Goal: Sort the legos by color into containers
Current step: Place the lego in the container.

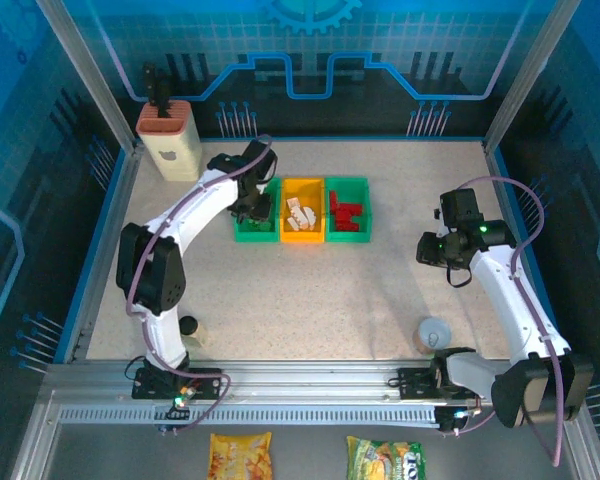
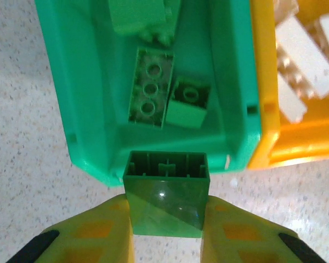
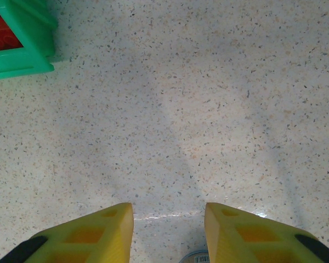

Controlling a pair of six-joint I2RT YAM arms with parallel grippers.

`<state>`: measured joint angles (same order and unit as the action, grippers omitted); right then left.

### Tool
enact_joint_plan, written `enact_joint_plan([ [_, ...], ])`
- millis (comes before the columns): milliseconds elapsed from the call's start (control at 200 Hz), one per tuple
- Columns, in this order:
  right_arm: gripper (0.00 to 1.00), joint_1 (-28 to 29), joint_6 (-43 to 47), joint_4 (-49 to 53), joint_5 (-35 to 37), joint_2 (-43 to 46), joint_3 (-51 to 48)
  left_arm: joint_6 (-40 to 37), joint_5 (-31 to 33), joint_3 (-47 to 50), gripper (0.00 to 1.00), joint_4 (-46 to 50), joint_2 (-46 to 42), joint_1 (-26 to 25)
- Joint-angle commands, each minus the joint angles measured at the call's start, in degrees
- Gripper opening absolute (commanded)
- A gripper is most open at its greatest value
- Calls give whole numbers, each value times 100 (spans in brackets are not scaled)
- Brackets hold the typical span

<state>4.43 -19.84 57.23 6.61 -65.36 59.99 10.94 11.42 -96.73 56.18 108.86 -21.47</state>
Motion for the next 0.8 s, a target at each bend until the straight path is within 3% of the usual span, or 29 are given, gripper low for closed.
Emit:
enact_joint_plan([
  [0, 40, -81, 59, 139, -82, 67, -60, 333, -329, -245, 25, -171, 313, 149],
  [200, 40, -83, 59, 139, -47, 103, -104, 587, -843, -450, 14, -449, 723, 415],
  [295, 40, -86, 52, 144, -22, 118, -107, 668, -1145, -491, 0, -544, 902, 507],
  [490, 40, -78, 59, 157, -5, 120, -84, 766, -1434, -546, 0, -724, 1182, 635],
  [790, 40, -84, 59, 159, -24, 94, -93, 763, -1882, -851, 9, -856, 1534, 671],
])
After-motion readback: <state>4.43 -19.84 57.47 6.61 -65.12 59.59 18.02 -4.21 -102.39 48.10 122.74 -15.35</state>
